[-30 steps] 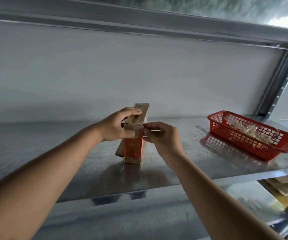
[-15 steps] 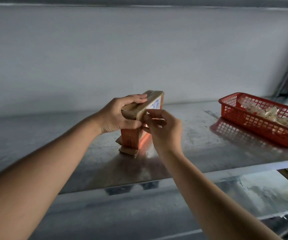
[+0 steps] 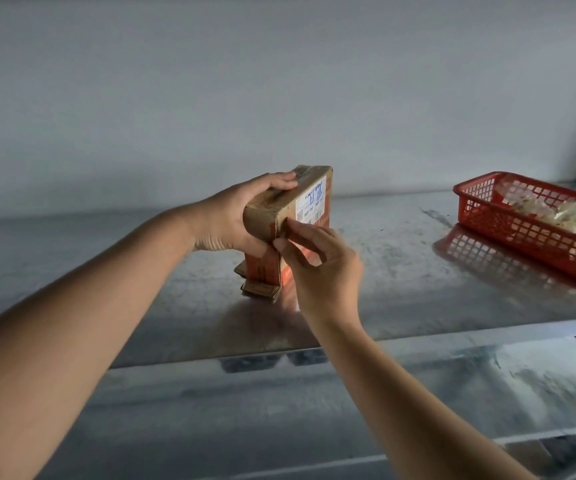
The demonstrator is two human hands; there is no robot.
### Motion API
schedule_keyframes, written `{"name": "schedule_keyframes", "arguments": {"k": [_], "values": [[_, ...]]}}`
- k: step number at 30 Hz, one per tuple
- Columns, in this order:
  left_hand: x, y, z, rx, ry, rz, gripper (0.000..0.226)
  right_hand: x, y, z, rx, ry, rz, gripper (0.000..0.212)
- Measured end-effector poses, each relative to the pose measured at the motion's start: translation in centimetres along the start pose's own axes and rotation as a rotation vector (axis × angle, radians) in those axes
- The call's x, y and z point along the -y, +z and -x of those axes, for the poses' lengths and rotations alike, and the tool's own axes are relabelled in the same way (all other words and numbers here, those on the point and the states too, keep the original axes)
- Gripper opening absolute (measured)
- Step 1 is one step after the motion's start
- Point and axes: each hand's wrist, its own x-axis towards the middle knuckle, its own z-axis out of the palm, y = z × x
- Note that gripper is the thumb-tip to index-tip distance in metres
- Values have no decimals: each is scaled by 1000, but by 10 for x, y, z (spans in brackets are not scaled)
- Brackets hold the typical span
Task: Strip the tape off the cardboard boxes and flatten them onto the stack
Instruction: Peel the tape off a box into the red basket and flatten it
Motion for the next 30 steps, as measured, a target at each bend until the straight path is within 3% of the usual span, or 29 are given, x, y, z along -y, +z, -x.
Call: {"name": "schedule_keyframes", "arguments": {"k": [3,6,17,24,30], "values": [[-2,2,0,-4,9,-24,106,2,-1,4,-22,-75,99,26],[-3,5,1,-25,-15,-28,109,6,0,2,-47,-38,111,15],[-1,2,6,-61,-46,-82,111,14,3,3,-6,-99,342,6],[-2,5,5,-60,-58,-83,115,23,2,-6,6,-9,153,8],[-8,14,6,-143,-67,-278,112,38,-4,-29,73,-21,180,7]]}}
